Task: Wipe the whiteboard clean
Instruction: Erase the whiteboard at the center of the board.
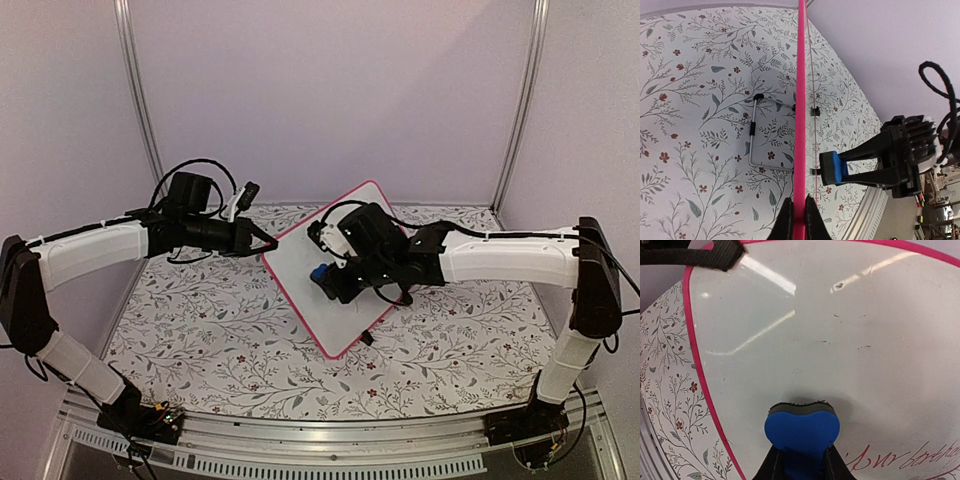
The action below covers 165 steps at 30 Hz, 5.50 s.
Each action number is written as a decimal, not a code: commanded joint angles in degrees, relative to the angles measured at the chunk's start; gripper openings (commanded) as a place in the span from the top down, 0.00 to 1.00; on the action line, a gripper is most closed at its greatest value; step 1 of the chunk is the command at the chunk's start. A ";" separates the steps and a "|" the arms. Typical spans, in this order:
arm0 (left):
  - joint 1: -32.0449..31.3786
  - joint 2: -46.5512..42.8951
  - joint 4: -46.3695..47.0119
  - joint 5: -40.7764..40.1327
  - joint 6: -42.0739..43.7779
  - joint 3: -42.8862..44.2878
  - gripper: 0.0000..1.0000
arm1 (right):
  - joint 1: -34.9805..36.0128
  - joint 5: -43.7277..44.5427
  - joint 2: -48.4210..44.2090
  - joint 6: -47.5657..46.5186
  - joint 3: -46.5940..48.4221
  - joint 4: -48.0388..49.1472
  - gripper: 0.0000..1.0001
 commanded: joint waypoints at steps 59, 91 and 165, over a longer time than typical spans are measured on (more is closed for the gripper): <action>-1.02 -1.04 0.74 1.40 1.79 -0.17 1.00 | -7.23 -4.16 -0.35 2.05 -5.23 0.86 1.00; -1.07 -1.02 0.98 1.83 1.59 -0.26 1.00 | -3.37 -3.52 -5.69 6.66 -11.64 -7.82 1.00; -1.27 -1.28 0.96 1.91 1.58 -0.26 1.00 | -8.02 -5.12 3.51 3.13 -3.48 -8.44 1.00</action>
